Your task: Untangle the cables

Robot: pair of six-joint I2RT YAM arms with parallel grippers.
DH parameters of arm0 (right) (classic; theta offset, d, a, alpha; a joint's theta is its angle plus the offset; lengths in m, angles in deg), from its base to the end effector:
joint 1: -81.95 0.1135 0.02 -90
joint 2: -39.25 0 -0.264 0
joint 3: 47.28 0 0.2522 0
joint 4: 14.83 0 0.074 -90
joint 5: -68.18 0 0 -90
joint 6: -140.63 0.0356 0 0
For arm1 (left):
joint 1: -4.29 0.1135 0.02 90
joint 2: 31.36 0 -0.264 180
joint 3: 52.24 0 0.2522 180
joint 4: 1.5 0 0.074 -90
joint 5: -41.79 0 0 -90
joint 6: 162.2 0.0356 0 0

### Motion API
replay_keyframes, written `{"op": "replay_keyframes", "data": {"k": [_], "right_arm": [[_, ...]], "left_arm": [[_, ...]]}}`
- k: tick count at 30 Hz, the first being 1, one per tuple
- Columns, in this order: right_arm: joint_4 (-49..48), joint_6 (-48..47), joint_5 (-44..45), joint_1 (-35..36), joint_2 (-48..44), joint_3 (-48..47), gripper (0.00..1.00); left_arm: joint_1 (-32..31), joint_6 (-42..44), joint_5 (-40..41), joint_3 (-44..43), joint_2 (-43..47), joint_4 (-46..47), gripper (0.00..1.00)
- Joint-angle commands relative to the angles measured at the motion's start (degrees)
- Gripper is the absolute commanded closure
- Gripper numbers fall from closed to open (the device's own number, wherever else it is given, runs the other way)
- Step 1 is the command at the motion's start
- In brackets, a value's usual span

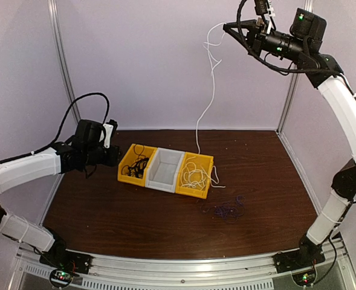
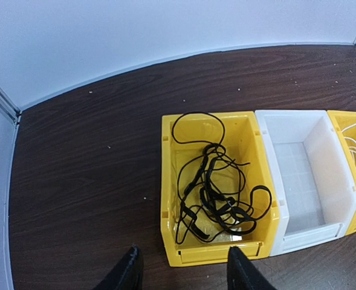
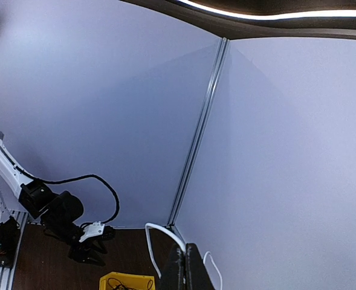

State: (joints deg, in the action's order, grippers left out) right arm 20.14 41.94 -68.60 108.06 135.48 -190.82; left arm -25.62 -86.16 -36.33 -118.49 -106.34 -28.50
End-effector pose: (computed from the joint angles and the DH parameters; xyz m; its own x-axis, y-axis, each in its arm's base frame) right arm 0.2721 0.1623 0.5823 0.3318 0.0474 -0.9422 -0.9008 0.3124 -0.3015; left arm 0.2543 -0.1379 0.2666 -0.5740 0.0579 -0.8168 0.2109 0.9743 -0.0792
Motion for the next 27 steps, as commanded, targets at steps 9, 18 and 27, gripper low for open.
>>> {"op": "replay_keyframes", "data": {"k": [9, 18, 27], "right_arm": [[-6.3, 4.3, -11.9, 1.2, 1.5, -2.9, 1.00], [-2.4, -3.7, -4.0, 2.0, 4.9, -3.6, 1.00], [-1.5, -10.1, 1.1, 1.9, 4.5, 6.3, 1.00]], "left_arm": [[0.6, 0.2, -0.9, 0.4, -1.0, 2.9, 0.51], [0.6, 0.2, -1.2, 0.4, -0.9, 2.8, 0.52], [0.6, 0.1, -1.8, 0.7, 1.1, 2.7, 0.51]]}}
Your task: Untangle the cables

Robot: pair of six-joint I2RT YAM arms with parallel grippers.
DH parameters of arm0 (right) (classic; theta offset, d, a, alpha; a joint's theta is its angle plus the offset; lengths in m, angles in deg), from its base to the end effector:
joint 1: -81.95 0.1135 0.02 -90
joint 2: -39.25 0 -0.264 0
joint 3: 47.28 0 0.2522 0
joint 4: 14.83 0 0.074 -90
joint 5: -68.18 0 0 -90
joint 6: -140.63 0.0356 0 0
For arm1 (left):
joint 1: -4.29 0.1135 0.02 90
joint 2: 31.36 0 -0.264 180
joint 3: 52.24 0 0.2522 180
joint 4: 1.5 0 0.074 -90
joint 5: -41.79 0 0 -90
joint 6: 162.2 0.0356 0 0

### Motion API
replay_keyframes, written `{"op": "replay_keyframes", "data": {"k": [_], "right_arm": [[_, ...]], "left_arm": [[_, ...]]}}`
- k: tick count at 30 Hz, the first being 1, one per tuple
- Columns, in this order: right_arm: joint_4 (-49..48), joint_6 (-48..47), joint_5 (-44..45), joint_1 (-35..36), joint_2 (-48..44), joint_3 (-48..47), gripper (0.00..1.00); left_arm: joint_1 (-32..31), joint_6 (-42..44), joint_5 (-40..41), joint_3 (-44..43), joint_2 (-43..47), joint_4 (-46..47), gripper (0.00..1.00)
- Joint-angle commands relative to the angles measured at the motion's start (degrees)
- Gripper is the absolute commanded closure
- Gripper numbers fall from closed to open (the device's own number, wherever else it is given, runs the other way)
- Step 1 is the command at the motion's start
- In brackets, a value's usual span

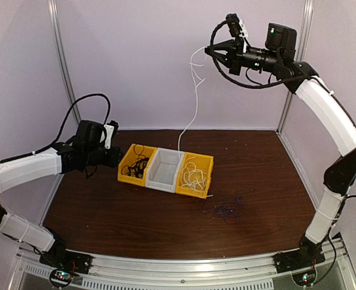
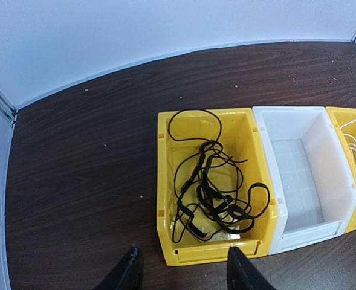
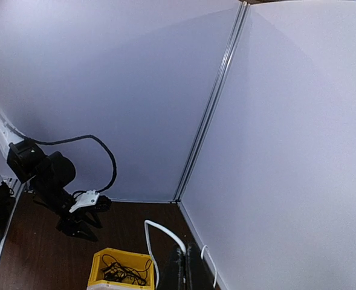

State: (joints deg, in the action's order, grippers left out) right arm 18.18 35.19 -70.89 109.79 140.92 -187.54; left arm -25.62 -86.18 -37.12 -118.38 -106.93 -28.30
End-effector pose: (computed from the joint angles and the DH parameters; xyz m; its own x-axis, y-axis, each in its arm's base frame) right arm 0.3123 0.1954 0.5388 0.3413 -0.0170 -0.9398 -0.9129 0.2320 -0.3358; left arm 0.2555 -0.1391 0.2635 -0.5829 0.0618 -0.8102 0.2206 0.9717 -0.0846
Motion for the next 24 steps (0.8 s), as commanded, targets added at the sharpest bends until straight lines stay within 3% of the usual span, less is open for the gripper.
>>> {"op": "replay_keyframes", "data": {"k": [1, 7, 13, 24], "right_arm": [[0.4, -3.6, 4.0, 0.2, -1.3, 3.6, 1.00], [-0.4, -4.6, 7.3, -0.3, -1.9, 5.9, 1.00], [-2.9, -4.8, 16.4, -1.0, -0.7, 5.4, 1.00], [-2.5, -2.1, 15.6, -0.8, 1.6, -6.1, 1.00]], "left_arm": [[0.6, 0.1, -1.3, 0.6, 1.8, 2.6, 0.52], [0.6, -0.2, -1.8, 0.6, 2.3, 2.6, 0.52], [0.6, -0.2, -1.7, 0.8, 2.7, 2.5, 0.52], [0.6, -0.3, -1.7, 0.8, 1.8, 2.7, 0.51]]}}
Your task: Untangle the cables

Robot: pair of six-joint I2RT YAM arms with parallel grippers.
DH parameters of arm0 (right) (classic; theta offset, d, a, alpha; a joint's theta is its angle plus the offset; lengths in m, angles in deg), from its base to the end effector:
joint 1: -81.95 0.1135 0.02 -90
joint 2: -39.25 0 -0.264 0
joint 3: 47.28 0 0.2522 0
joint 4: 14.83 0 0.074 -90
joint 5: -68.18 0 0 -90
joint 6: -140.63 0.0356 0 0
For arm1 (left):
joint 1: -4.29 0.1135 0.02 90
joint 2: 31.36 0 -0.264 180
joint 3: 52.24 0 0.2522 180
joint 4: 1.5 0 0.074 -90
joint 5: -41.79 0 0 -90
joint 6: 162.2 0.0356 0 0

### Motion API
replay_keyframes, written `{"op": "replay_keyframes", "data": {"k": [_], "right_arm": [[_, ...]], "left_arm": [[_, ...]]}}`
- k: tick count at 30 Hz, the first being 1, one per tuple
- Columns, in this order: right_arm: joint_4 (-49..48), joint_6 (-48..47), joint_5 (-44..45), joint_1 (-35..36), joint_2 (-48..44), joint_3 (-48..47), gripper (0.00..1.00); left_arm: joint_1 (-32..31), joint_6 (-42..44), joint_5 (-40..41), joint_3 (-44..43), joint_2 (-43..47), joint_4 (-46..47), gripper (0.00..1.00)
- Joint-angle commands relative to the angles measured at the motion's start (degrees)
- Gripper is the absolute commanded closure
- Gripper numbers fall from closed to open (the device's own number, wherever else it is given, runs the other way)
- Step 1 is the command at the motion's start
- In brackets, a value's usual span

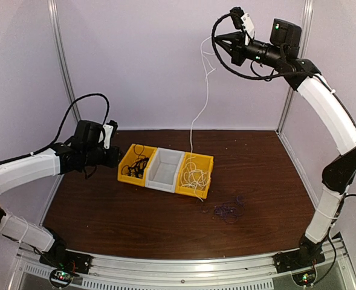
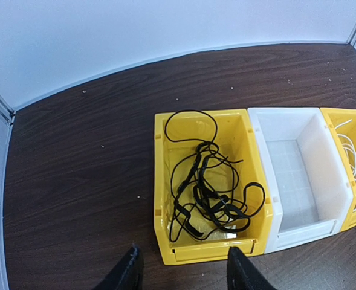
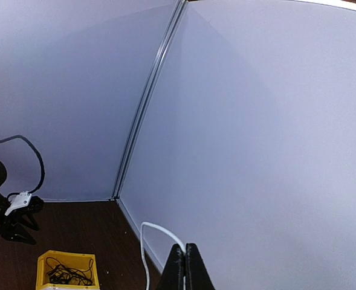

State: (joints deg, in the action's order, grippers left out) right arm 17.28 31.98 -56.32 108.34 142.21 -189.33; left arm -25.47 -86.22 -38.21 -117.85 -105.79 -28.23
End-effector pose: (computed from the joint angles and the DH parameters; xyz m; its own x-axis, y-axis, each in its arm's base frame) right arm 0.3292 0.1859 0.5424 0.3813 -0.1050 -0.9185 -0.7894 0.4800 -0.3826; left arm 0.2523 -0.1371 0.2657 -0.5784 0.0559 -0.8138 0.2330 0.9674 -0.0992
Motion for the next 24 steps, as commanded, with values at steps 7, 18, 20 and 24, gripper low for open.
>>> {"op": "replay_keyframes", "data": {"k": [7, 18, 20, 24], "right_arm": [[-1.1, -0.3, 3.1, 1.1, 2.0, -7.7, 1.00], [0.9, -0.6, 1.3, 1.1, 3.3, -2.7, 1.00], [0.8, -1.6, 1.3, 1.1, 1.9, 0.8, 1.00], [0.8, -3.3, 1.2, 1.1, -2.2, 7.2, 1.00]], "left_arm": [[0.4, -0.2, -1.0, 0.0, -0.4, 2.5, 0.52], [0.4, 0.0, -1.3, 0.1, -0.3, 2.3, 0.52], [0.4, 0.0, -1.3, 0.1, -0.2, 2.3, 0.51], [0.4, 0.1, -1.6, 0.0, -0.2, 2.3, 0.51]]}}
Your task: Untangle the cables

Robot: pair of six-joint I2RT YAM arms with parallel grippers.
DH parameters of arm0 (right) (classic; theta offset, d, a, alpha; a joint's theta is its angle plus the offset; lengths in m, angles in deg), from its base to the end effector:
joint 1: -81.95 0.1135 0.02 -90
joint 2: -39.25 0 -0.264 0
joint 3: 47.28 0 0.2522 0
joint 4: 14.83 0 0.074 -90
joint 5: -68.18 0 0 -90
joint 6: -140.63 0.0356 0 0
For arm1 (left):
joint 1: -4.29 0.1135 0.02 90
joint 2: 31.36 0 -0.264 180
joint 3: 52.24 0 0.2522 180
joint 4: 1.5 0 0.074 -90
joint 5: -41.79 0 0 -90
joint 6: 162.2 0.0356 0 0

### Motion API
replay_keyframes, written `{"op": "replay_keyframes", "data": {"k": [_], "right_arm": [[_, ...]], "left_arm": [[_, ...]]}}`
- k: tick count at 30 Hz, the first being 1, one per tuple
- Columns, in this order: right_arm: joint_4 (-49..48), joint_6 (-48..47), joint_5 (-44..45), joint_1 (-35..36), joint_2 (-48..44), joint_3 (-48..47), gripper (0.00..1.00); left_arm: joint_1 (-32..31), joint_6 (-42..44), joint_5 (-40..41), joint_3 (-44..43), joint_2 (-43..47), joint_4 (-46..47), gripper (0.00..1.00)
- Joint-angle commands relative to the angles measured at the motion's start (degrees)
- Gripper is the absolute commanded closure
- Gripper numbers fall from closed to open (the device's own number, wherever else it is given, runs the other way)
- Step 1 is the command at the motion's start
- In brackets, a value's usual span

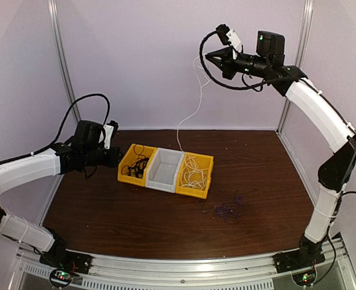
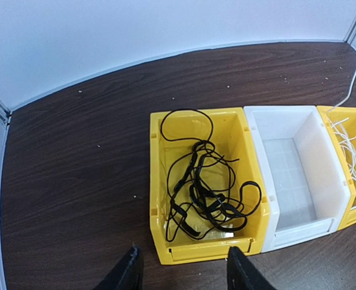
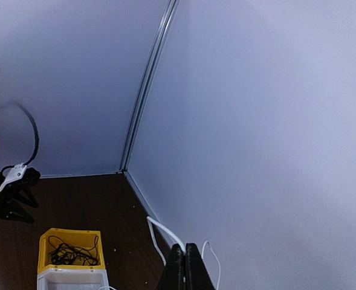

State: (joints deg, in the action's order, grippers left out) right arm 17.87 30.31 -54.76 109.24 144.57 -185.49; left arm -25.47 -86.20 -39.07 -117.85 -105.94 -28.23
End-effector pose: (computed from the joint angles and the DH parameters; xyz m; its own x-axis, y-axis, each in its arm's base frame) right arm 0.3514 0.2031 0.5054 0.3042 -0.1710 -0.9371 -0.8130 0.4661 -0.3490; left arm 0.2524 -0.1378 0.2650 -0.5830 0.0582 -0.8104 0.2443 0.9638 -0.1065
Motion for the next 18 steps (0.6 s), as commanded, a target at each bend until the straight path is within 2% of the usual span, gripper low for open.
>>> {"op": "replay_keyframes", "data": {"k": [1, 9, 18], "right_arm": [[0.7, -2.1, -0.8, 0.2, -5.5, 4.3, 1.00], [4.4, -2.3, -3.0, 0.2, -13.0, 9.7, 1.00], [0.8, -2.3, -3.5, 0.2, -17.9, 27.7, 1.00]], "left_arm": [[0.4, 0.1, -0.8, -0.1, -0.1, 2.2, 0.51], [0.4, 0.2, -1.2, -0.4, -0.5, 2.2, 0.51], [0.4, 0.0, -1.5, -0.1, -0.1, 2.2, 0.51]]}}
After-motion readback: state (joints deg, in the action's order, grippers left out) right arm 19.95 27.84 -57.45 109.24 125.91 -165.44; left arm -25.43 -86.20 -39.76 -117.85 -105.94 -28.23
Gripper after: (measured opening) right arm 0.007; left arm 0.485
